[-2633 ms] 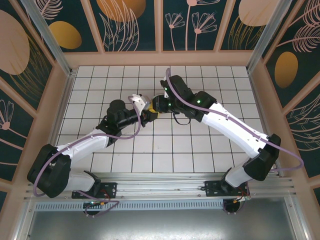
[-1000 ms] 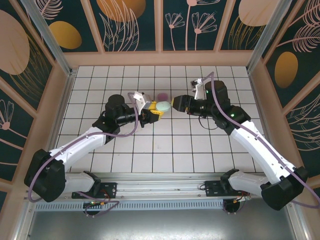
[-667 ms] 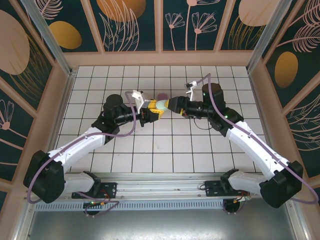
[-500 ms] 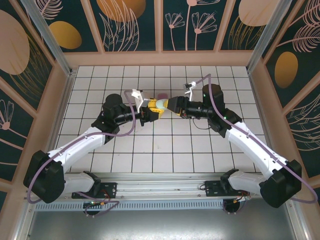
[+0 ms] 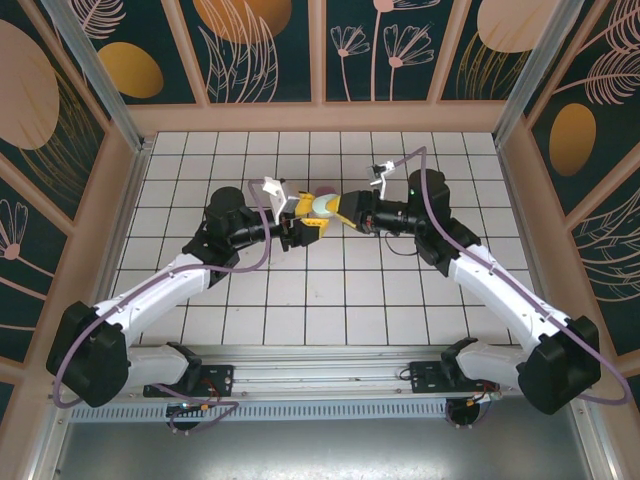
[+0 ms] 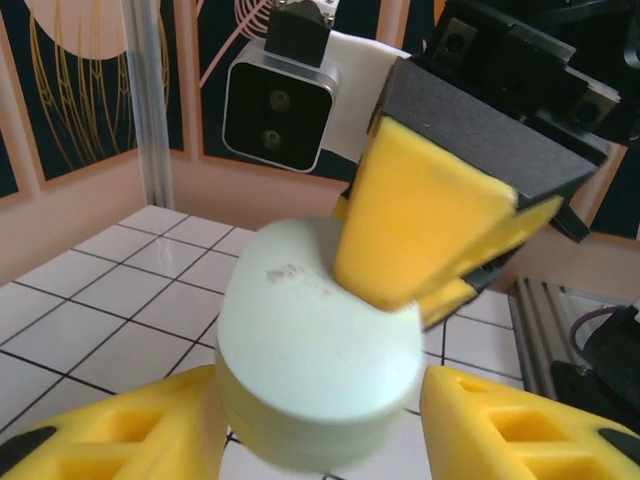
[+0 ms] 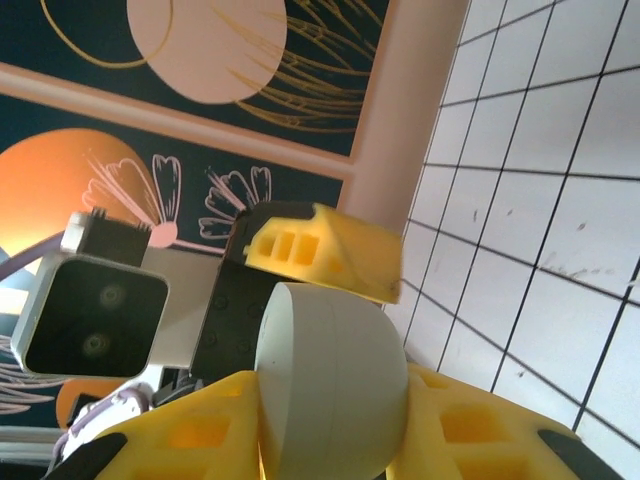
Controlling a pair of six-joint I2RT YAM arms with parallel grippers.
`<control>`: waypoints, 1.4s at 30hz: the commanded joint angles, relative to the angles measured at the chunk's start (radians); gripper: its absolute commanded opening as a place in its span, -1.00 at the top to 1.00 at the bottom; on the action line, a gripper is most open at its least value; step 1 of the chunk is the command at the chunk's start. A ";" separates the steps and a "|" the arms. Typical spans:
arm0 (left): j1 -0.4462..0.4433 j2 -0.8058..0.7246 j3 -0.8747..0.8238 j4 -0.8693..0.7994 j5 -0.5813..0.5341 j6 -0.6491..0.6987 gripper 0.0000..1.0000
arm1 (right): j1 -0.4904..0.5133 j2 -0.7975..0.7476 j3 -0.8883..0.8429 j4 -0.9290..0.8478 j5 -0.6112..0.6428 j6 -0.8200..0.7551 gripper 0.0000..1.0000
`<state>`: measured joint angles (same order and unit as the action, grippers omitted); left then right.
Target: Insert the wireless bluetooth earbuds into the charging case
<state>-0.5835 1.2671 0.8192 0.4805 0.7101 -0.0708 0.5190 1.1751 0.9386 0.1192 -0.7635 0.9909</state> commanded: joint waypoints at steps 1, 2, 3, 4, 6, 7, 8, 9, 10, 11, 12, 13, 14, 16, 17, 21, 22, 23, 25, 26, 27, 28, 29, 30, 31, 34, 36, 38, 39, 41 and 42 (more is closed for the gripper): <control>0.001 -0.041 0.010 -0.058 -0.067 0.046 -0.29 | -0.047 -0.004 -0.016 0.062 0.019 0.034 0.50; 0.001 -0.046 0.011 -0.074 -0.086 0.055 -0.38 | -0.063 -0.006 -0.018 0.057 0.021 0.035 0.51; 0.001 -0.051 0.011 -0.091 -0.111 0.061 -0.45 | -0.080 -0.012 -0.021 0.045 0.024 0.034 0.51; 0.001 -0.057 0.009 -0.103 -0.133 0.066 -0.49 | -0.096 -0.017 -0.025 0.035 0.025 0.030 0.51; 0.002 -0.075 0.000 -0.125 -0.192 0.076 -0.56 | -0.130 -0.027 -0.029 -0.008 0.035 -0.001 0.51; 0.002 -0.085 -0.006 -0.134 -0.223 0.081 -0.57 | -0.145 -0.029 -0.031 -0.037 0.040 -0.021 0.51; 0.002 -0.098 -0.017 -0.143 -0.265 0.087 -0.58 | -0.159 -0.028 -0.032 -0.069 0.046 -0.047 0.51; 0.002 -0.111 -0.026 -0.151 -0.308 0.091 -0.59 | -0.170 -0.024 -0.037 -0.101 0.051 -0.071 0.51; 0.002 -0.124 -0.038 -0.158 -0.346 0.096 -0.60 | -0.175 -0.021 -0.046 -0.118 0.056 -0.092 0.51; 0.002 -0.138 -0.051 -0.165 -0.394 0.100 -0.60 | -0.177 -0.012 -0.061 -0.133 0.061 -0.110 0.51; 0.003 -0.154 -0.065 -0.173 -0.436 0.103 -0.62 | -0.177 -0.001 -0.084 -0.141 0.067 -0.125 0.51; 0.002 -0.166 -0.077 -0.180 -0.474 0.103 -0.64 | -0.177 0.010 -0.107 -0.132 0.066 -0.130 0.51; 0.002 -0.182 -0.090 -0.187 -0.510 0.104 -0.65 | -0.175 0.025 -0.138 -0.115 0.060 -0.133 0.51; 0.002 -0.203 -0.108 -0.205 -0.558 0.109 -0.69 | -0.170 0.058 -0.193 -0.071 0.049 -0.136 0.51; 0.002 -0.212 -0.115 -0.216 -0.578 0.113 -0.69 | -0.163 0.078 -0.218 -0.053 0.050 -0.141 0.51; 0.004 -0.234 -0.136 -0.242 -0.645 0.099 -0.70 | -0.096 0.179 -0.253 -0.011 0.095 -0.158 0.51; 0.005 -0.236 -0.143 -0.244 -0.664 0.091 -0.70 | -0.074 0.212 -0.245 -0.004 0.093 -0.163 0.51; 0.004 -0.241 -0.150 -0.244 -0.692 0.076 -0.71 | -0.046 0.254 -0.232 0.005 0.084 -0.169 0.50; 0.006 -0.250 -0.165 -0.244 -0.745 0.045 -0.72 | 0.010 0.333 -0.195 0.015 0.085 -0.183 0.50; 0.007 -0.254 -0.172 -0.244 -0.766 0.032 -0.72 | 0.043 0.381 -0.169 0.020 0.086 -0.192 0.50; 0.011 -0.261 -0.179 -0.244 -0.780 0.018 -0.72 | 0.073 0.429 -0.142 0.027 0.079 -0.199 0.49; 0.012 -0.266 -0.185 -0.243 -0.789 0.007 -0.73 | 0.092 0.475 -0.117 0.032 0.071 -0.205 0.50; 0.014 -0.272 -0.191 -0.245 -0.801 -0.001 -0.73 | 0.116 0.528 -0.088 0.041 0.062 -0.205 0.50; 0.015 -0.281 -0.196 -0.248 -0.816 -0.008 -0.73 | 0.137 0.575 -0.057 0.050 0.052 -0.207 0.51; 0.017 -0.288 -0.199 -0.254 -0.832 -0.014 -0.73 | 0.154 0.619 -0.028 0.055 0.045 -0.208 0.51; 0.020 -0.319 -0.209 -0.276 -0.884 -0.024 -0.74 | 0.206 0.738 0.089 0.018 0.023 -0.235 0.52; 0.024 -0.345 -0.220 -0.291 -0.910 -0.026 -0.75 | 0.236 0.795 0.168 -0.037 0.034 -0.268 0.52; 0.025 -0.370 -0.234 -0.293 -0.921 -0.024 -0.76 | 0.248 0.841 0.225 -0.076 0.038 -0.290 0.52; 0.027 -0.381 -0.244 -0.294 -0.924 -0.024 -0.76 | 0.247 0.859 0.245 -0.086 0.039 -0.296 0.52; 0.027 -0.402 -0.260 -0.292 -0.932 -0.027 -0.77 | 0.239 0.884 0.277 -0.097 0.048 -0.299 0.53; 0.028 -0.408 -0.266 -0.291 -0.935 -0.028 -0.77 | 0.232 0.897 0.293 -0.103 0.052 -0.299 0.53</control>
<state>-0.5617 0.8806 0.5739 0.2035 -0.1848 -0.0807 0.7677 2.0418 1.1816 0.0578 -0.7086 0.7334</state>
